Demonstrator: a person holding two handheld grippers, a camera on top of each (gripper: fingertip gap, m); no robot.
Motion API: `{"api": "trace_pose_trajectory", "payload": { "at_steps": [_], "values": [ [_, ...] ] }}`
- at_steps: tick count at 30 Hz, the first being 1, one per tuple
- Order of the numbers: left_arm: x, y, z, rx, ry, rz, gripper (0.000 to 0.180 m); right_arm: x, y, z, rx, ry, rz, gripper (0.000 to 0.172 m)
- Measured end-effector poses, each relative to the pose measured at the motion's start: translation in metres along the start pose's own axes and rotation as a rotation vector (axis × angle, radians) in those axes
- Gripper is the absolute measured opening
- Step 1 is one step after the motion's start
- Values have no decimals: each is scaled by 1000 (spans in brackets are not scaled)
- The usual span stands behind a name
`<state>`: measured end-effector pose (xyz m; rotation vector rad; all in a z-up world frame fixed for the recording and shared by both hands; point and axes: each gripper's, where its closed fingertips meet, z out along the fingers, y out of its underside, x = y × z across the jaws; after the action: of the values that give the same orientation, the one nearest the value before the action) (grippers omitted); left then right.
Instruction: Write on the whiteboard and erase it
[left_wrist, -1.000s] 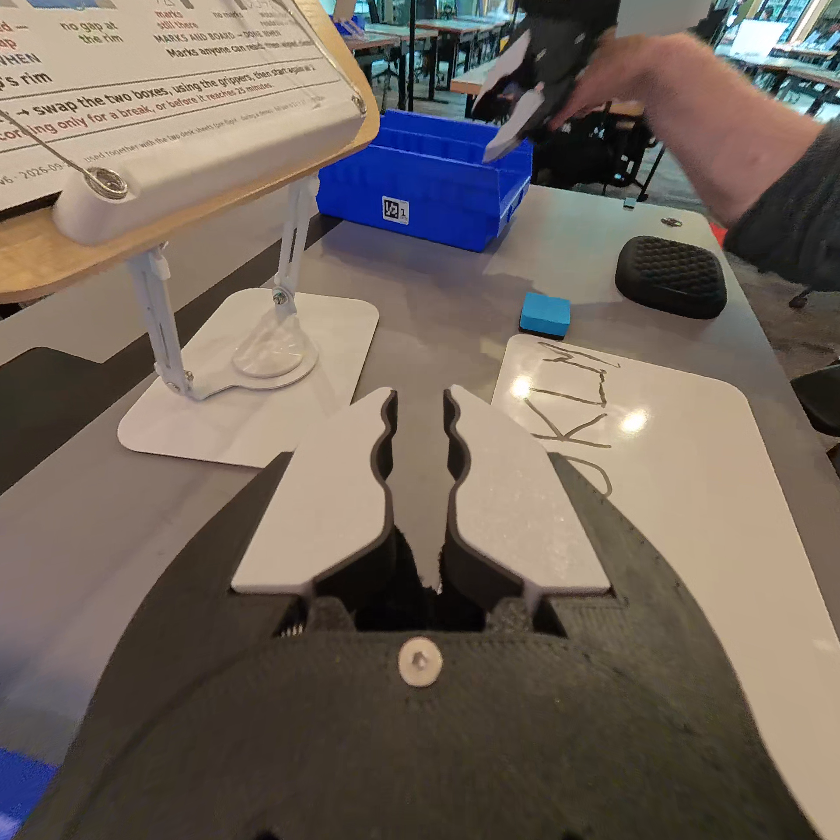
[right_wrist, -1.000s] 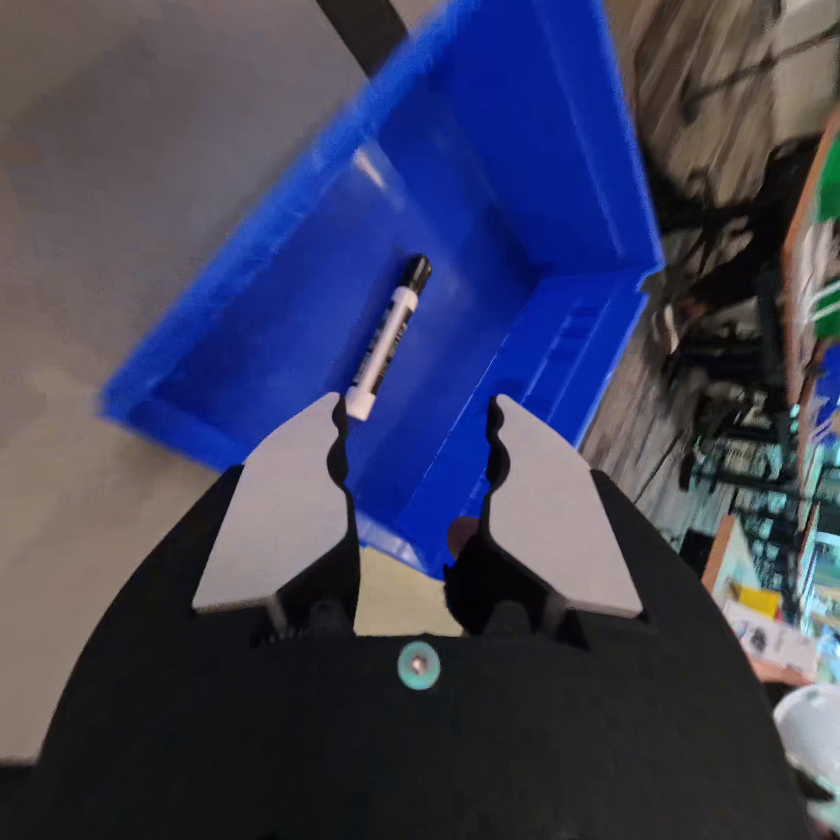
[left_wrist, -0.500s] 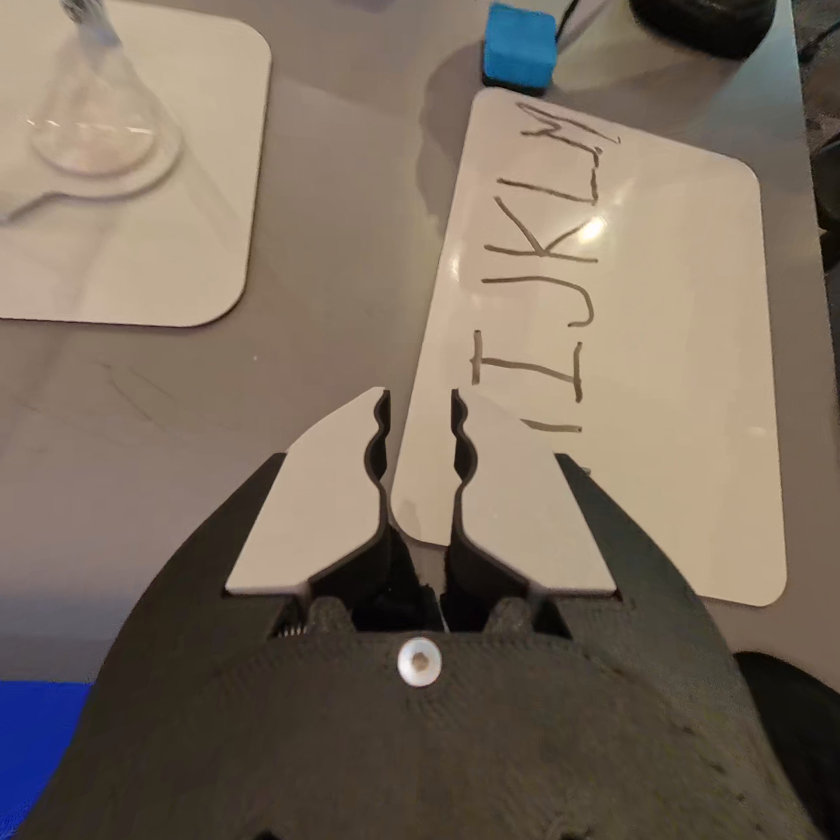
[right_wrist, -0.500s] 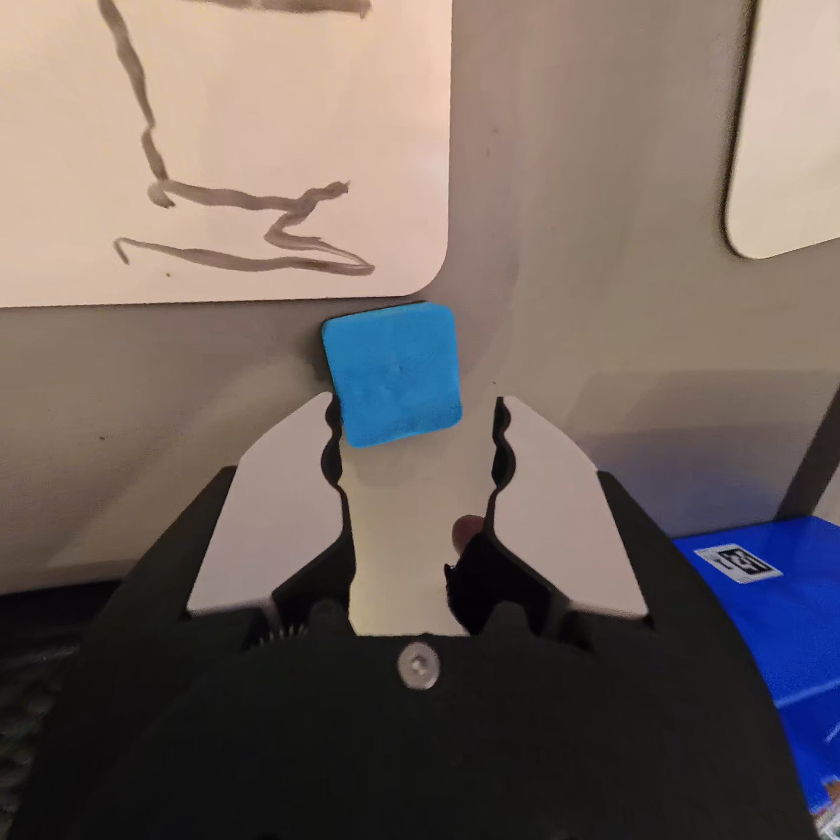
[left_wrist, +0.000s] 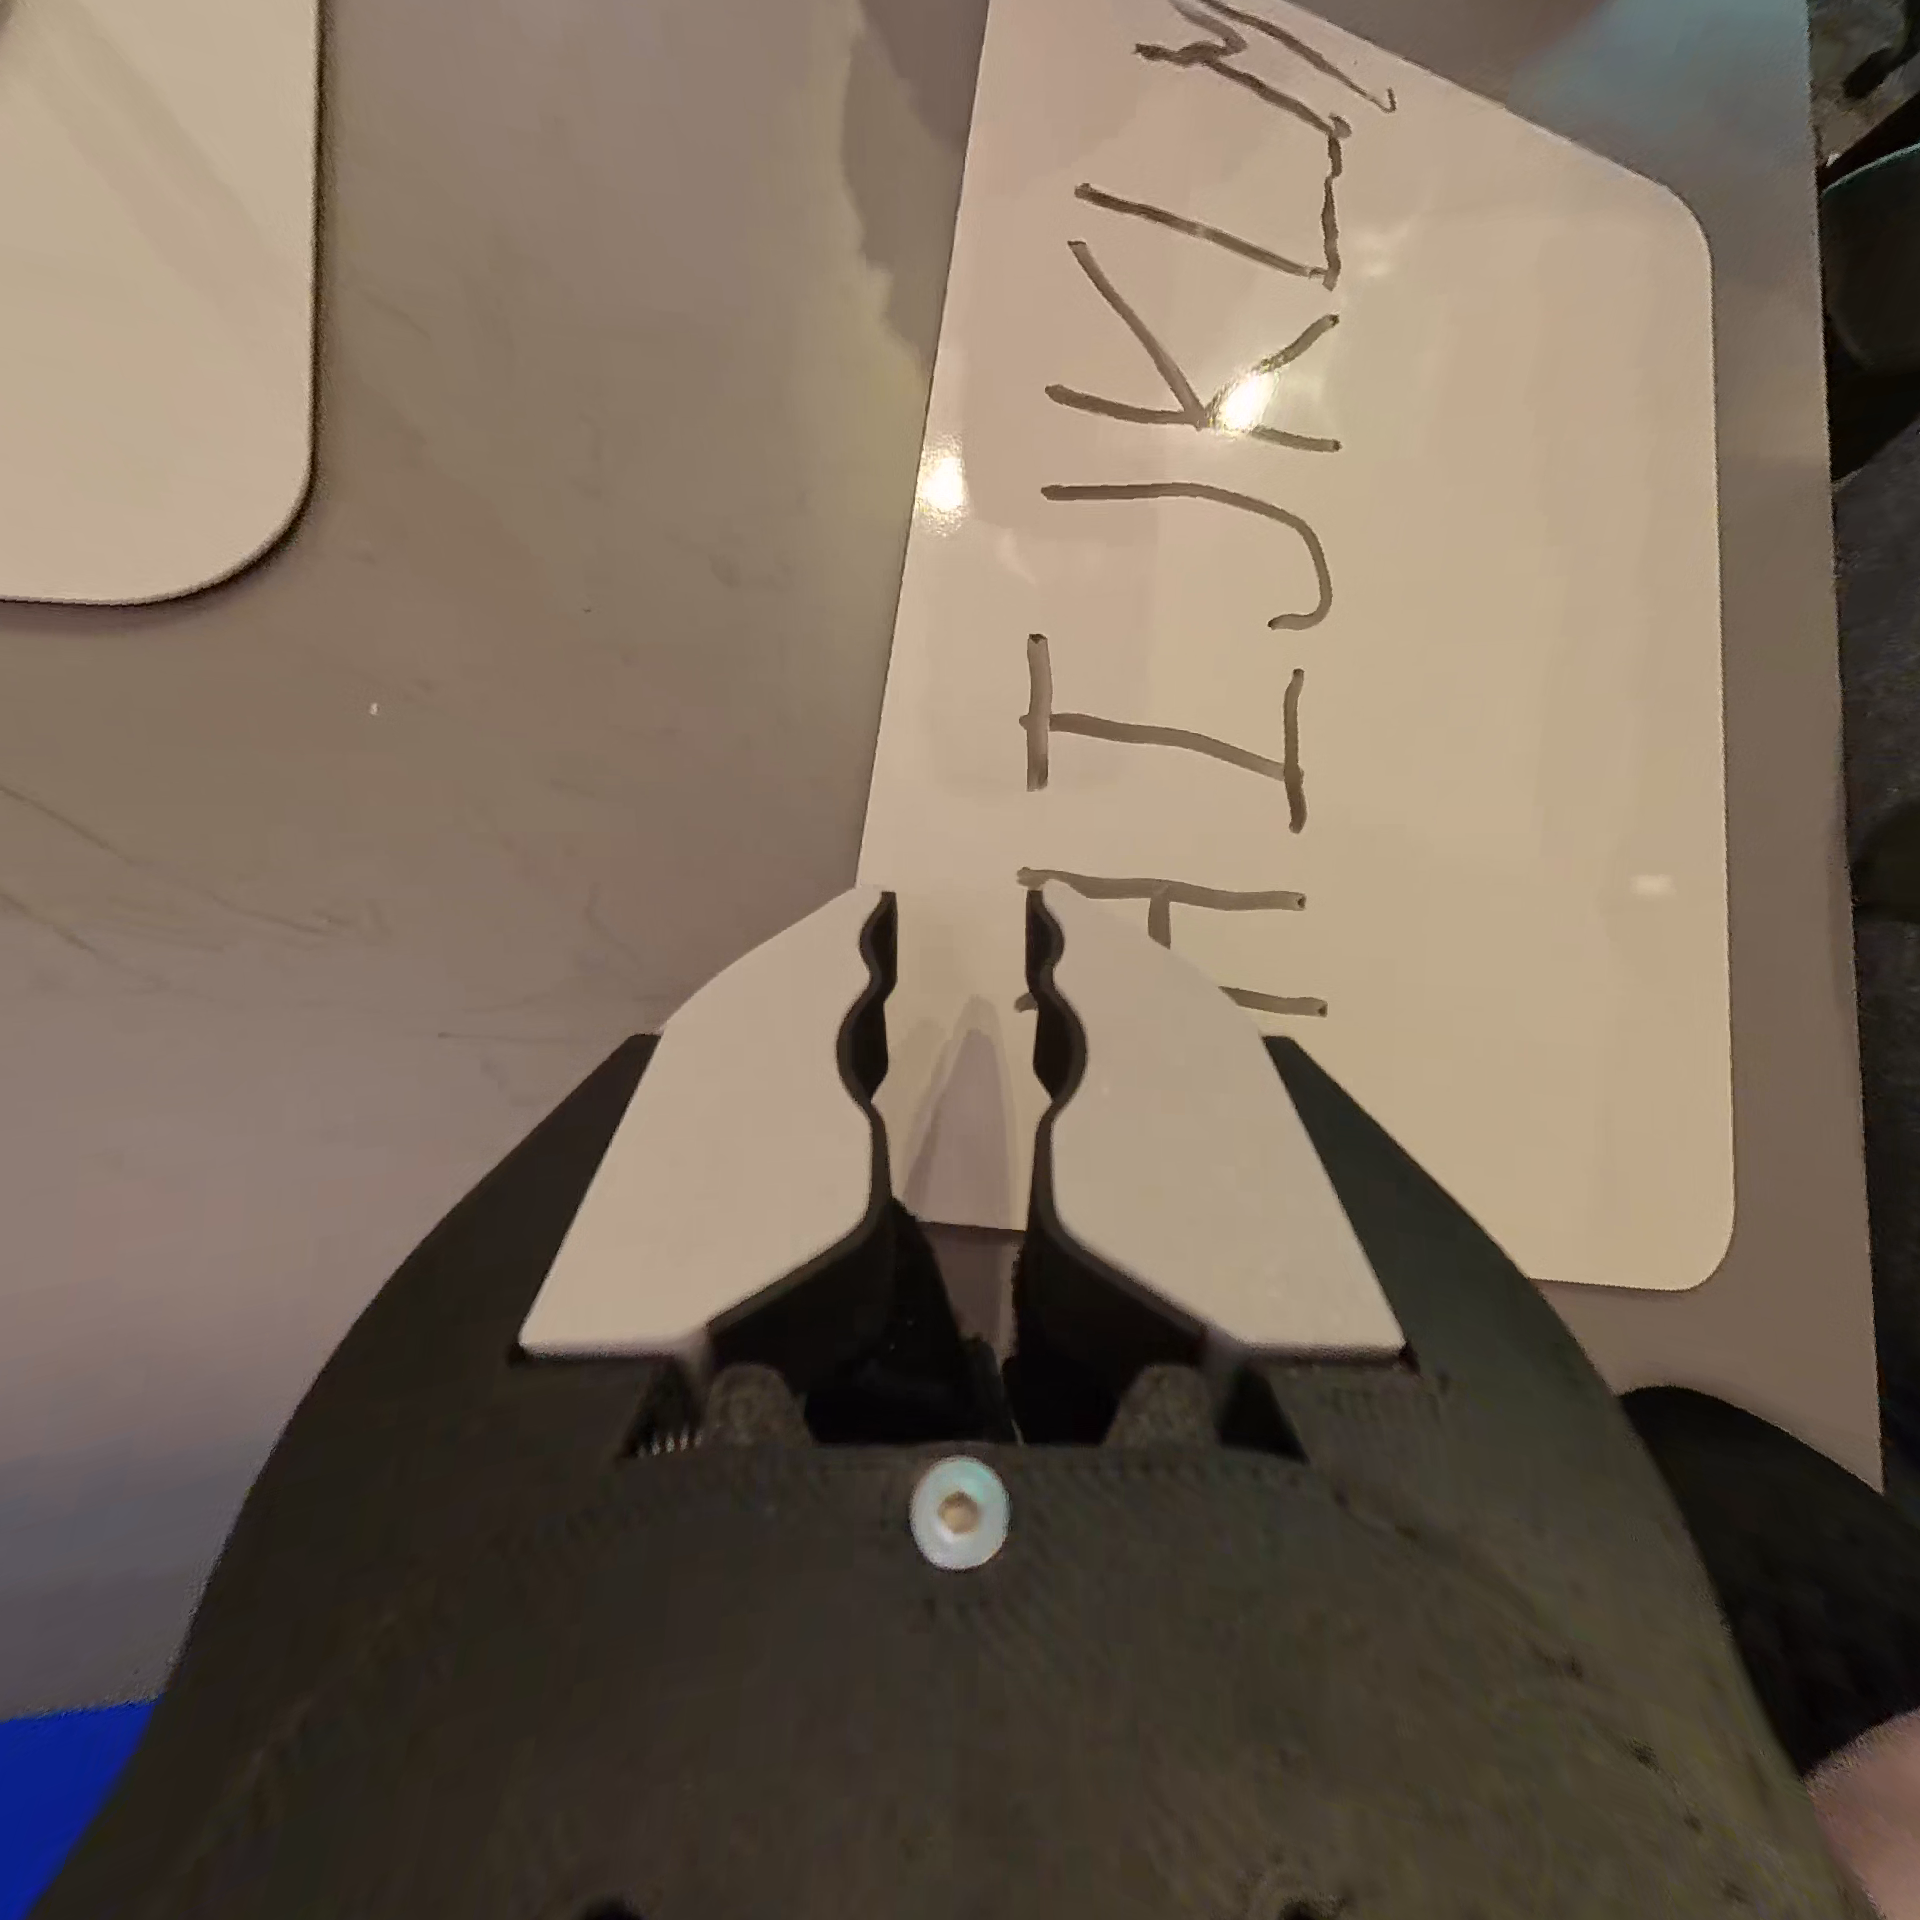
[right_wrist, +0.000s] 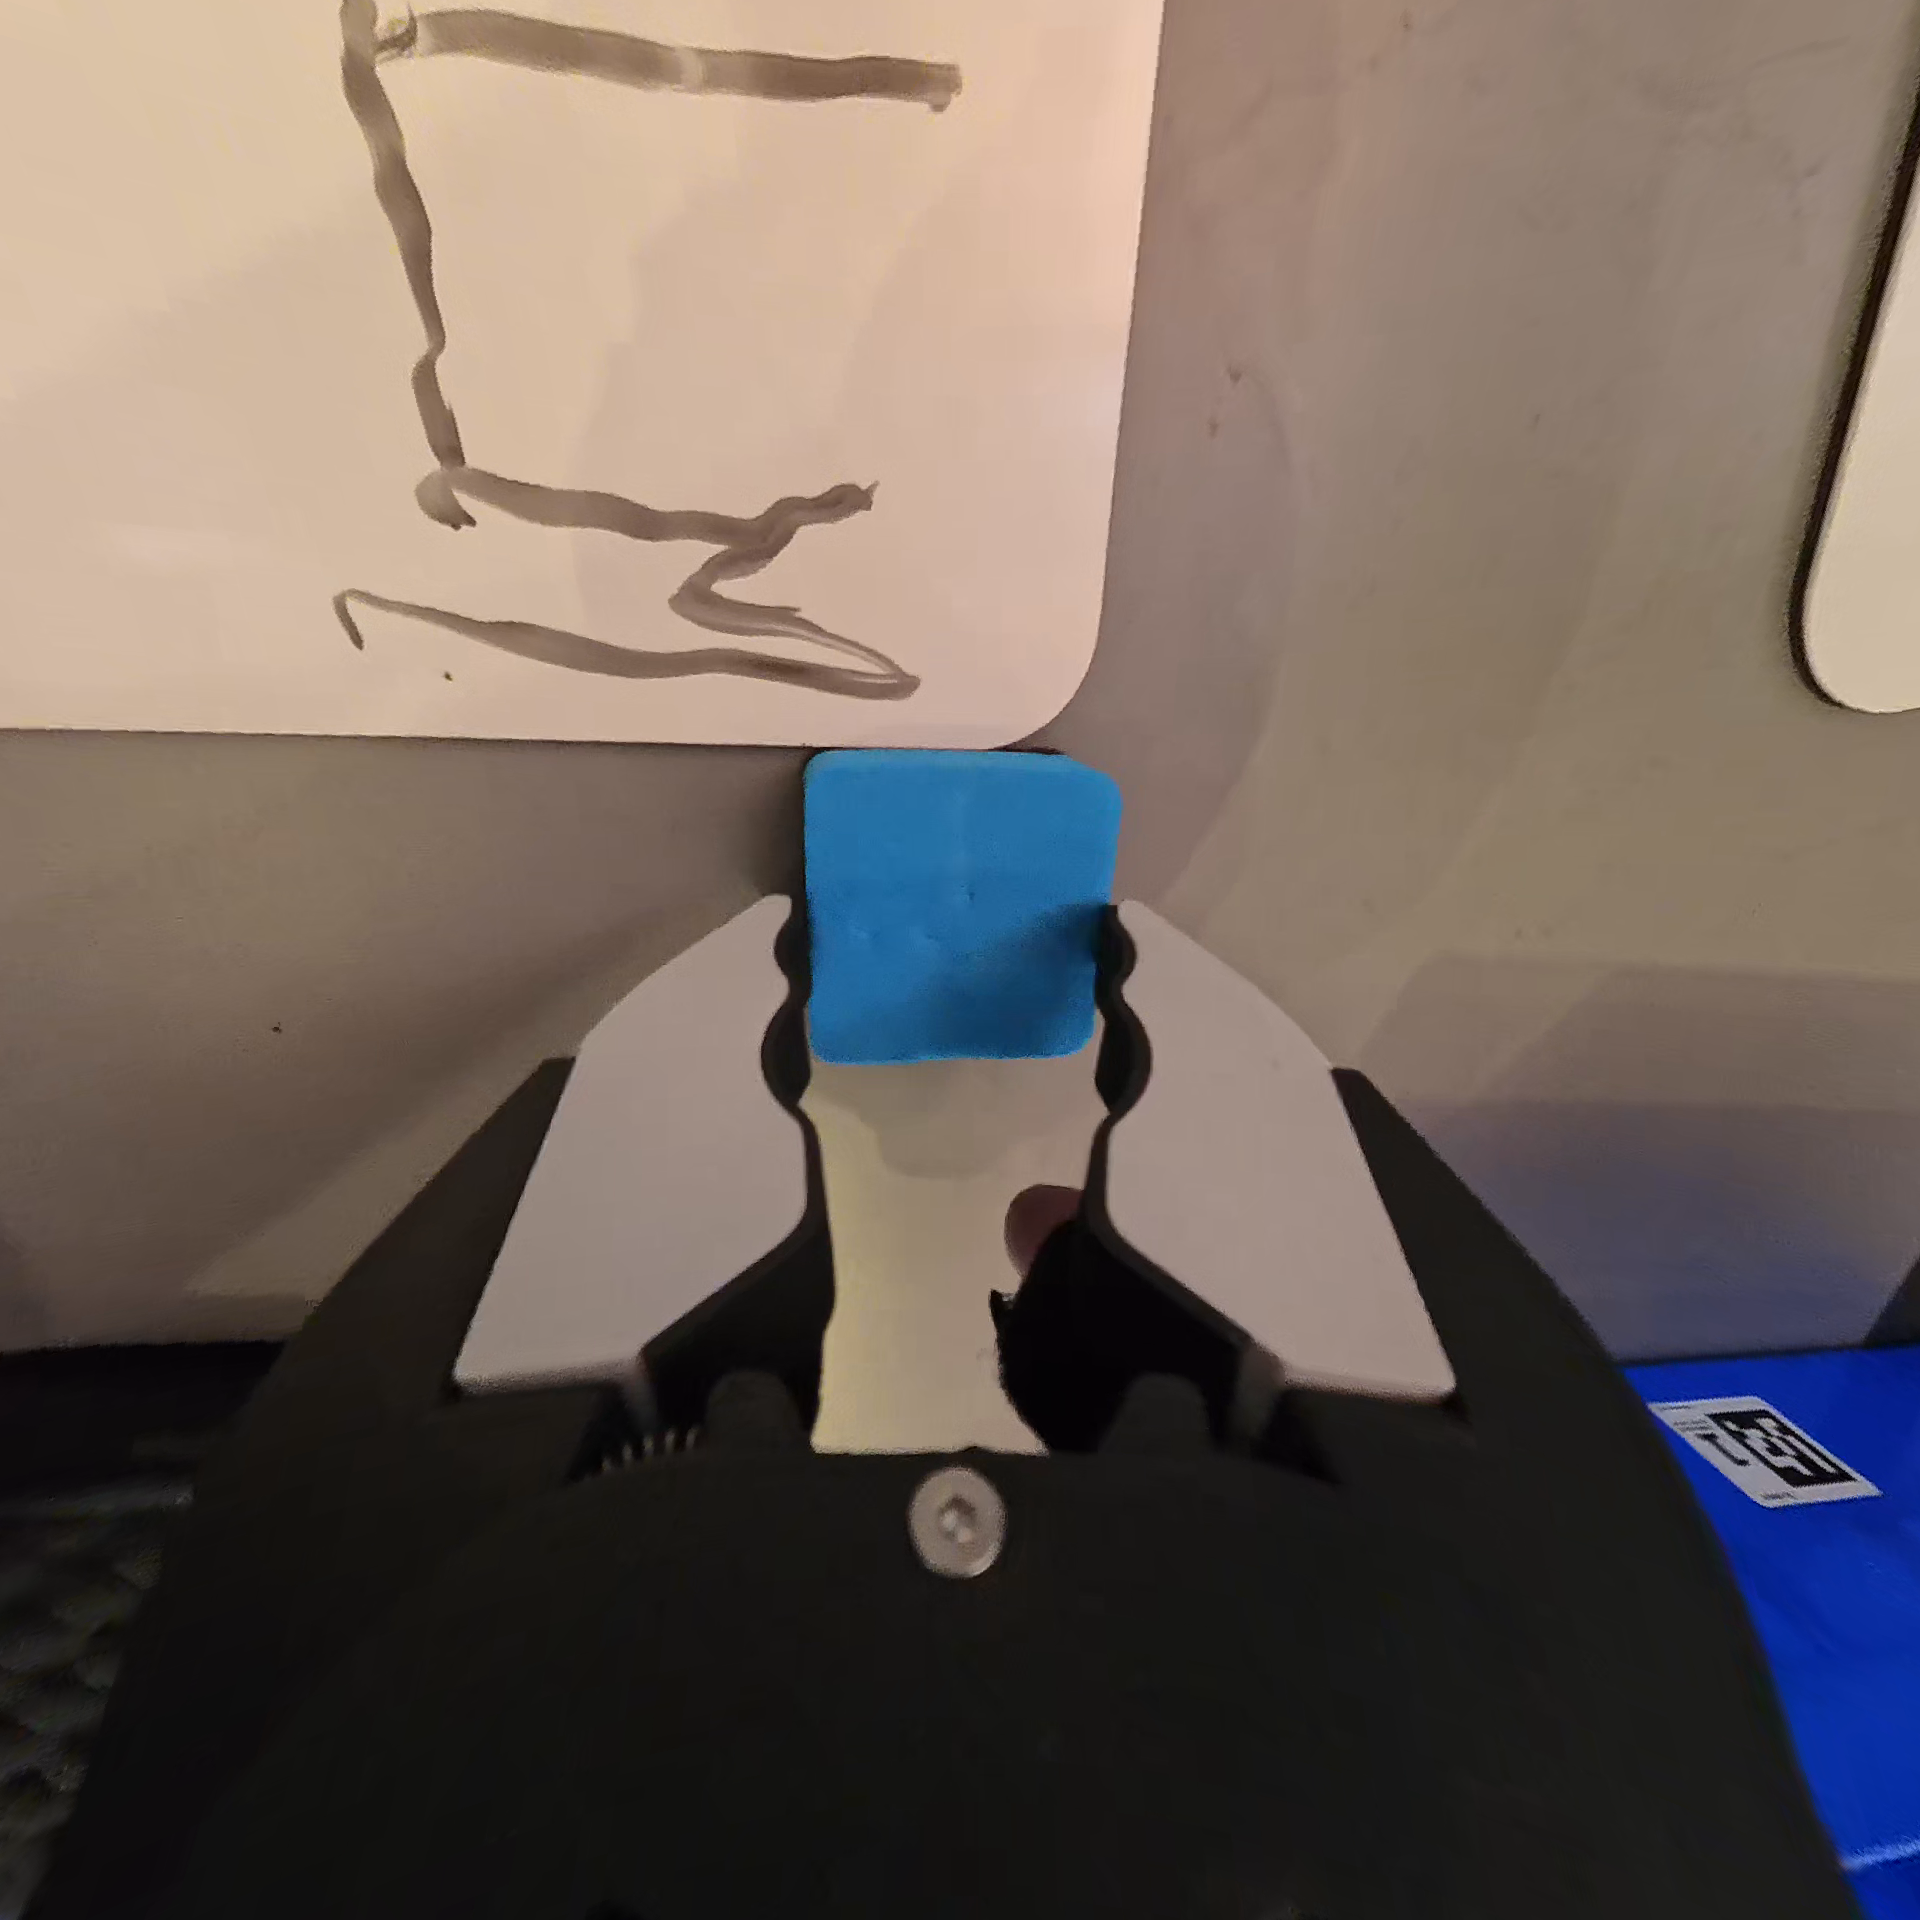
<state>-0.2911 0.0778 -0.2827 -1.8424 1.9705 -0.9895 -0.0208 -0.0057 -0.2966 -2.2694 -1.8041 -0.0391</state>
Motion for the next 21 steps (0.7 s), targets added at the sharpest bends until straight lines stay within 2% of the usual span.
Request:
{"api": "trace_pose_trajectory", "payload": {
  "at_steps": [3, 5, 7, 8, 10, 14, 17, 19, 21],
  "values": [
    [0, 8, 6, -47, 12, -10, 22, 3, -3, -6, 23, 9, 24, 54],
    [1, 9, 9, -45, 26, -19, 16, 3, -16, -17, 89, 10, 56, 54],
    [1, 11, 10, -46, 37, -28, 0, -4, -34, -27, 139, 2, 42, 54],
    [1, 11, 11, -43, 45, -35, 1, -8, -44, -28, 151, -1, 36, 54],
    [2, 10, 12, -30, 58, -54, 1, -24, -54, -22, 127, -45, 0, 54],
    [0, 9, 13, -17, 35, -81, 1, -31, -43, 1, 17, -54, -6, 54],
    [-4, 7, 14, -5, 10, -108, 1, -14, -42, 3, 7, -11, 68, 54],
    [-8, 6, 14, -3, -12, -116, 1, -27, -53, 3, 37, -30, 1, 54],
    [-9, 5, 14, 15, -13, -129, 1, -42, -44, -1, -12, -65, -39, 53]
  ]
}}
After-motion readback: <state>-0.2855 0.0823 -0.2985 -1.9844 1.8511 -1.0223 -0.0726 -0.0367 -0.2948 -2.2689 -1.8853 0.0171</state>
